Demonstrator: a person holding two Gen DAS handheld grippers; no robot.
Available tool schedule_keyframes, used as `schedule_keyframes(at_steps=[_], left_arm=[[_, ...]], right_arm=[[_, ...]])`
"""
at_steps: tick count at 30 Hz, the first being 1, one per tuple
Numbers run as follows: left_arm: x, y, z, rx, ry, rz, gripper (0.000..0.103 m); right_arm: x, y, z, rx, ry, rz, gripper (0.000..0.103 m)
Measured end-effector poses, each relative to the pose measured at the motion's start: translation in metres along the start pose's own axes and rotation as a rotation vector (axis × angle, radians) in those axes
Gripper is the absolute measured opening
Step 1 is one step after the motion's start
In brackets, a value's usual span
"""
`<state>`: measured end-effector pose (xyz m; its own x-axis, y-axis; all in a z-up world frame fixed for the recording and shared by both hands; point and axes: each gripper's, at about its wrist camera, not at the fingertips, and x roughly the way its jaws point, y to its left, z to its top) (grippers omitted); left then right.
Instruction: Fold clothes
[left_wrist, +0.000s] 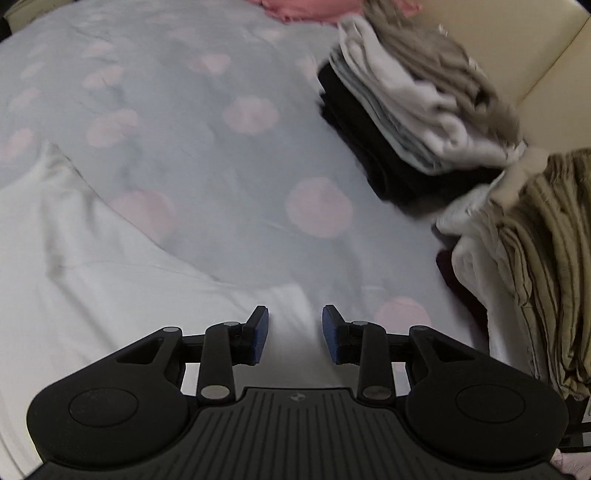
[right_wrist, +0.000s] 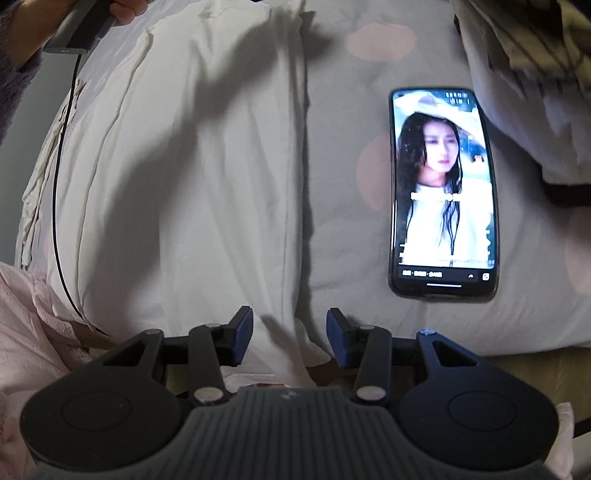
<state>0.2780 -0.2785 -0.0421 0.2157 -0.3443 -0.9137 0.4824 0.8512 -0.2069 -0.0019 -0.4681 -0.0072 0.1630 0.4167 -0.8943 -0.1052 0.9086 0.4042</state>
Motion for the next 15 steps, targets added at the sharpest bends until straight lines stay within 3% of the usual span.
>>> schedule_keyframes(at_steps=[7, 15], left_arm=[[0.034, -0.002, 0.005, -0.099, 0.062, 0.064, 0.03], [0.059, 0.01, 0.003, -0.135, 0.086, 0.119, 0.03]], right_arm=[[0.01, -0.007, 0.003, 0.016, 0.027, 0.023, 0.048], [0.021, -0.012, 0.004, 0.045, 0.038, 0.044, 0.047]])
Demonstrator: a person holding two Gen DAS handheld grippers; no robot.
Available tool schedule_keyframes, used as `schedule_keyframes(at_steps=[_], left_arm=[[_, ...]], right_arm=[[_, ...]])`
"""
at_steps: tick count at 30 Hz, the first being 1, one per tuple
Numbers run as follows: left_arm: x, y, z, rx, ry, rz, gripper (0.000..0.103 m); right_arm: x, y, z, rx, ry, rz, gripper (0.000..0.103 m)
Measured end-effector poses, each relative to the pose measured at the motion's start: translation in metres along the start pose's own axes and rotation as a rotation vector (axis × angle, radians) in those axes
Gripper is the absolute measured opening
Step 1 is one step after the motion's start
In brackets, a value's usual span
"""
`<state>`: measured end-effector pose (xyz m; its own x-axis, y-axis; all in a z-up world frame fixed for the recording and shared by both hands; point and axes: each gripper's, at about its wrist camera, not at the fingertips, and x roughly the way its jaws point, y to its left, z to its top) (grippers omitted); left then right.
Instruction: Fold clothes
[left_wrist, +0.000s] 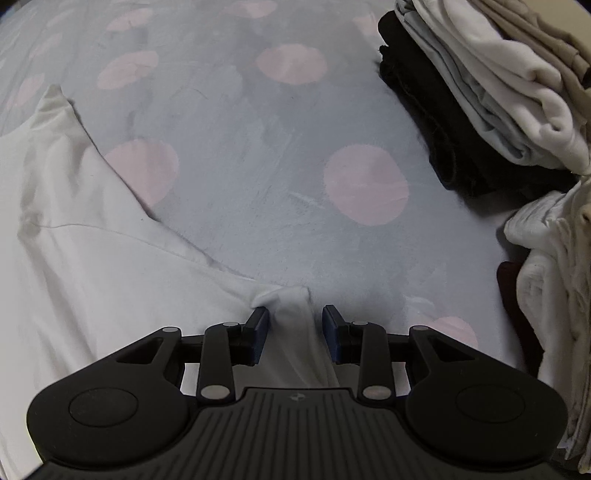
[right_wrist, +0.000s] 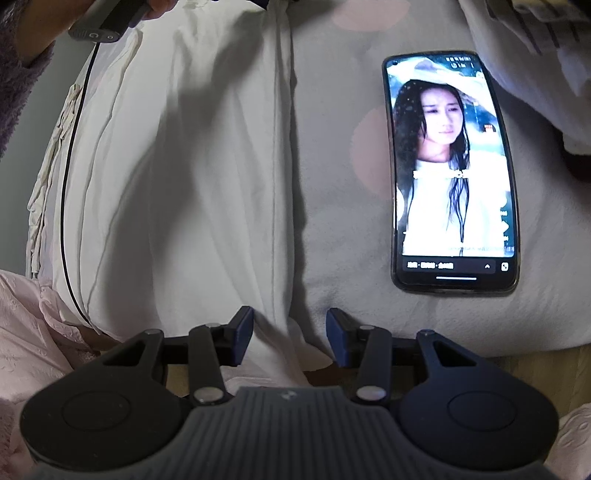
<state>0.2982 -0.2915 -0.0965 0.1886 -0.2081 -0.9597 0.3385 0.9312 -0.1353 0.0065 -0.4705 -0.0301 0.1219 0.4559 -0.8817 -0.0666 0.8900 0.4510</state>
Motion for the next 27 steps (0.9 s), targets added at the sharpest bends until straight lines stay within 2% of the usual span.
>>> schedule_keyframes(at_steps=[2, 5, 10, 12, 14, 27], left_arm=[[0.001, 0.0, 0.0, 0.001, -0.001, 0.002, 0.03], [0.001, 0.002, 0.001, -0.005, -0.002, -0.001, 0.027], [-0.003, 0.005, 0.001, -0.011, -0.022, -0.012, 0.013], [-0.007, 0.012, 0.001, -0.035, -0.028, -0.046, 0.007], [-0.012, 0.019, 0.0, -0.058, -0.036, -0.077, 0.005], [-0.076, 0.074, -0.009, -0.135, -0.128, -0.283, 0.004]], right_arm=[[0.003, 0.002, 0.0, -0.009, -0.001, -0.002, 0.047], [0.009, 0.008, -0.001, -0.036, 0.002, -0.007, 0.04], [0.01, 0.018, -0.003, -0.068, 0.0, 0.029, 0.009], [0.007, 0.024, -0.005, -0.091, -0.015, 0.02, 0.008], [0.002, 0.032, -0.007, -0.111, -0.031, 0.012, 0.008], [-0.024, 0.123, -0.022, -0.302, -0.094, -0.026, 0.008]])
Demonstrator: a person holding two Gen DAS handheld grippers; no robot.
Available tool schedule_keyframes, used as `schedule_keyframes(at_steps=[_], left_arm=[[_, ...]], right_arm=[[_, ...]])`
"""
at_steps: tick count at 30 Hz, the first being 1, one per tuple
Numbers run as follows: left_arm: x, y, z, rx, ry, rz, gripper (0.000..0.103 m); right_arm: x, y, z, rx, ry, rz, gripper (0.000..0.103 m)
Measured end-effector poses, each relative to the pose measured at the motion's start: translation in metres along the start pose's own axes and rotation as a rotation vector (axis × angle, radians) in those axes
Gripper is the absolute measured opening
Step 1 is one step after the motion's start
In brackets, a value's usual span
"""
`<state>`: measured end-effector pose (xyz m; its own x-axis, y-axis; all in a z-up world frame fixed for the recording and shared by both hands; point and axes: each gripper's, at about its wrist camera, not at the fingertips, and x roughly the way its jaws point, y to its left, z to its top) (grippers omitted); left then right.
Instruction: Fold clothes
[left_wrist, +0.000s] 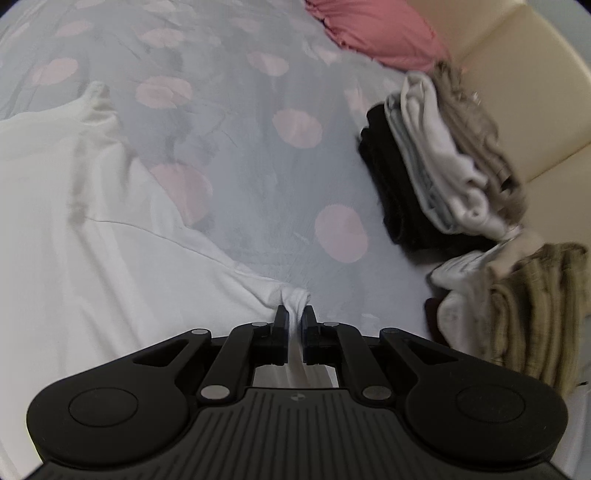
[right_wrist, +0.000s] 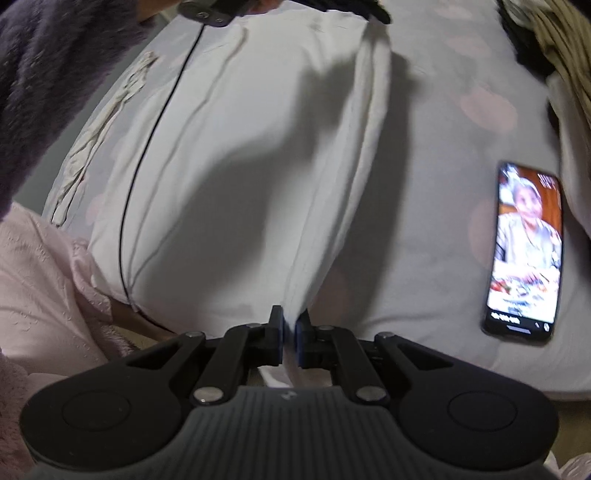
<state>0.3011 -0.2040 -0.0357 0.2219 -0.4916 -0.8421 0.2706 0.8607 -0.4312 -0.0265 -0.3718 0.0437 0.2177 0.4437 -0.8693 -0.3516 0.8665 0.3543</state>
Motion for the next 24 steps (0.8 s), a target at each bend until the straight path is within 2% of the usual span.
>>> schedule_keyframes(at_steps=[7, 13, 24], left_arm=[[-0.041, 0.043, -0.006, -0.042, -0.051, -0.075, 0.004], [-0.069, 0.089, -0.018, -0.085, -0.094, -0.109, 0.004], [-0.067, 0.171, -0.048, -0.157, -0.115, -0.141, 0.004]], right_arm=[[0.009, 0.039, 0.014, -0.112, 0.006, 0.02, 0.008], [0.031, 0.072, 0.023, -0.203, 0.048, 0.049, 0.008], [0.078, 0.102, 0.034, -0.256, 0.165, 0.081, 0.008]])
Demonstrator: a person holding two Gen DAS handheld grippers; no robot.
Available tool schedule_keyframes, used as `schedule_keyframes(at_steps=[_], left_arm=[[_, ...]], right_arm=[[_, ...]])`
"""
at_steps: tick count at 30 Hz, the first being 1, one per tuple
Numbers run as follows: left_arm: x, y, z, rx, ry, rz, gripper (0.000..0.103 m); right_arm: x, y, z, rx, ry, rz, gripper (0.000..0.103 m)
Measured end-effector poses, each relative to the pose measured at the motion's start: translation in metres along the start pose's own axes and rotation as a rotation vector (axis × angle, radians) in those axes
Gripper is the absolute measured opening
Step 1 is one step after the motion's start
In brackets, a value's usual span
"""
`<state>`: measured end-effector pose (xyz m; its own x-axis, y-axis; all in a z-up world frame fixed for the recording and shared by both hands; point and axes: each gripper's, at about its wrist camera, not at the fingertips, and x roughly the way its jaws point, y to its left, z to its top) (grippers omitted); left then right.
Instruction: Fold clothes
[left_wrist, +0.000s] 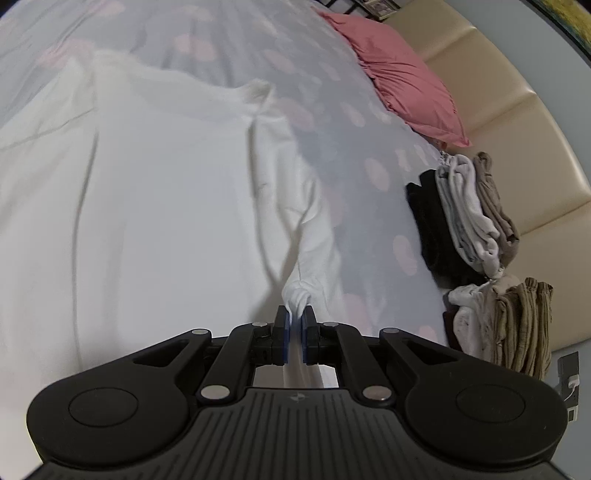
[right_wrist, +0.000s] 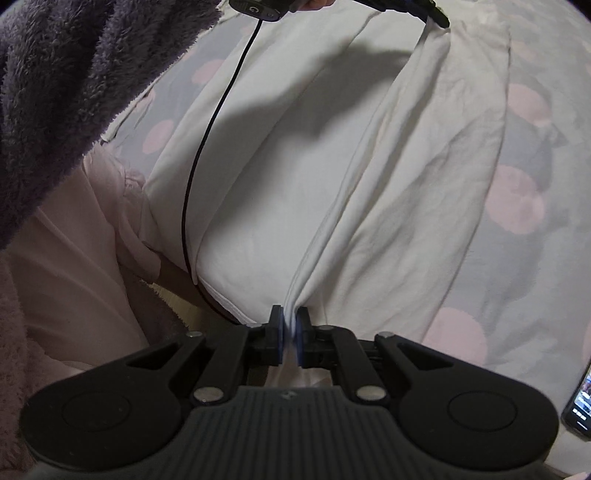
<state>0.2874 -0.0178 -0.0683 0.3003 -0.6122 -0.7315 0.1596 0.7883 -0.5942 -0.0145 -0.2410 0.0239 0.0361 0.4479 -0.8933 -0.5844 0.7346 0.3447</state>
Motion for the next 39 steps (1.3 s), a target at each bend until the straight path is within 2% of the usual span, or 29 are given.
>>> schedule_keyframes(at_steps=[5, 14, 16, 18, 20, 22, 26, 30, 33, 39], left_arm=[[0.011, 0.02, -0.004, 0.024, -0.02, -0.047, 0.004], [0.025, 0.035, -0.011, 0.03, -0.032, -0.043, 0.004], [0.022, 0.031, -0.013, 0.052, -0.047, -0.021, 0.007], [0.018, 0.027, -0.015, 0.074, -0.063, 0.0, 0.015], [0.009, 0.023, -0.019, 0.088, -0.095, 0.03, 0.02], [-0.002, 0.019, -0.024, 0.093, -0.12, 0.05, 0.021], [-0.03, 0.008, -0.044, 0.144, -0.15, 0.078, 0.021], [-0.054, -0.006, -0.076, 0.183, -0.139, 0.07, 0.021], [-0.065, -0.014, -0.105, 0.21, -0.108, 0.062, 0.021], [-0.085, -0.032, -0.169, 0.323, -0.026, 0.042, 0.021]], right_arm=[[0.017, -0.003, 0.009, 0.052, 0.03, 0.02, 0.008], [0.04, -0.001, 0.016, 0.055, 0.061, 0.023, 0.009], [0.044, -0.003, 0.014, 0.068, 0.061, 0.036, 0.015], [0.046, -0.006, 0.012, 0.096, 0.062, 0.084, 0.024], [0.048, -0.007, 0.009, 0.128, 0.072, 0.158, 0.026], [0.046, -0.005, 0.005, 0.132, 0.071, 0.19, 0.03], [0.034, -0.007, -0.002, 0.107, 0.032, 0.14, 0.03], [0.021, -0.021, -0.01, 0.108, -0.012, 0.043, 0.031], [0.015, -0.024, -0.021, 0.074, -0.028, -0.012, 0.031], [0.012, -0.012, -0.049, -0.071, -0.033, -0.051, 0.032]])
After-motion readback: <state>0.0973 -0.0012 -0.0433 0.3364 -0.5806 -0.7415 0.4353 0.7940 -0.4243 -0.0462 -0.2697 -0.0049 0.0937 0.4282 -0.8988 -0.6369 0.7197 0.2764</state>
